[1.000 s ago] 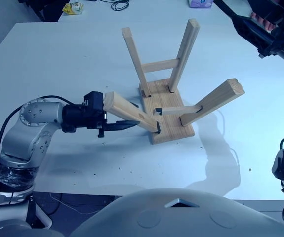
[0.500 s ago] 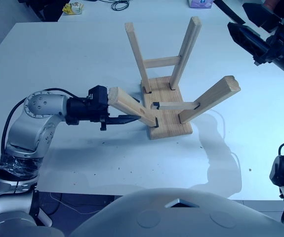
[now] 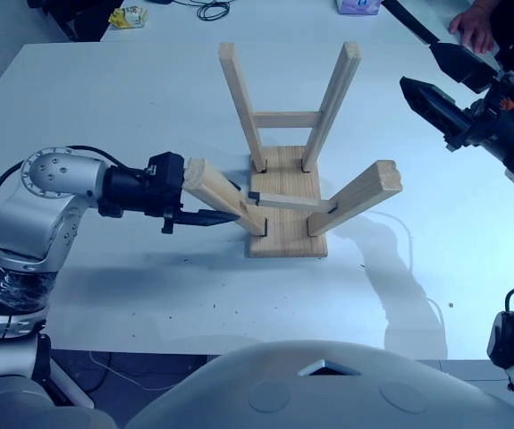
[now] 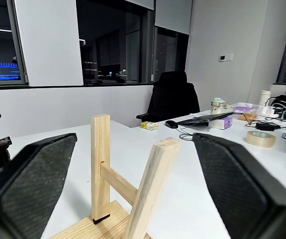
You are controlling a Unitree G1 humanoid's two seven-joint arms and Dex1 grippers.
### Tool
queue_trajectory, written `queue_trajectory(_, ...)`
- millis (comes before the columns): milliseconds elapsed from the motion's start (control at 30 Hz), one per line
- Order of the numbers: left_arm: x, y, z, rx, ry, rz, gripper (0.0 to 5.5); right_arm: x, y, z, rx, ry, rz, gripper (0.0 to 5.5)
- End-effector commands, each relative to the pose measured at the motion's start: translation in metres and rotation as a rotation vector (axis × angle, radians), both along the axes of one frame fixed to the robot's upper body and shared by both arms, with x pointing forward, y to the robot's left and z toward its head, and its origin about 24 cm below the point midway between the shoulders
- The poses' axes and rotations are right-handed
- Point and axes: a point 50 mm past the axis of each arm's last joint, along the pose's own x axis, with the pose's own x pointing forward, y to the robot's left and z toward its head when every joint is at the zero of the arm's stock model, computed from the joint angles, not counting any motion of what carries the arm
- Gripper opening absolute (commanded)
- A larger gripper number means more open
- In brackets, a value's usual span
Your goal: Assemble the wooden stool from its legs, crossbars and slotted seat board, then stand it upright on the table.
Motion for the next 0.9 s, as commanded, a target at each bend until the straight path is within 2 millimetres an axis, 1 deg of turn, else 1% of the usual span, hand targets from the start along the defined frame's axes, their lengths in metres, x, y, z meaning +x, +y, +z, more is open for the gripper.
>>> queue_trajectory(33, -0.001, 0.005, -0.011, 0.128, 0.076, 0.043, 2.06, -0.008, 0.001, -0.003, 0.015, 0.016, -0.016, 4.30)
queue_trajectory(233, 0.003, 0.008, 0.000, 0.068, 0.115, 0.033, 2.06, -0.015, 0.000, -0.008, 0.030, 0.027, -0.048, 4.30)
queue_trajectory(400, 0.010, 0.012, -0.006, 0.073, 0.134, 0.063, 2.06, -0.013, 0.004, -0.007, 0.037, 0.022, -0.039, 4.30)
queue_trajectory(567, 0.010, 0.011, -0.008, 0.121, 0.101, 0.052, 2.06, -0.013, 0.005, -0.007, 0.033, 0.007, -0.046, 4.30)
queue_trajectory(667, 0.009, 0.008, -0.011, 0.148, 0.081, 0.048, 2.06, -0.012, 0.009, 0.000, 0.028, -0.027, -0.055, 4.30)
queue_trajectory(833, 0.010, 0.005, -0.014, 0.159, 0.080, 0.080, 2.06, -0.017, 0.025, 0.018, 0.059, -0.081, -0.043, 4.30)
queue_trajectory(900, 0.012, 0.003, -0.016, 0.165, 0.083, 0.115, 2.06, -0.016, 0.031, 0.021, 0.058, -0.074, -0.088, 4.30)
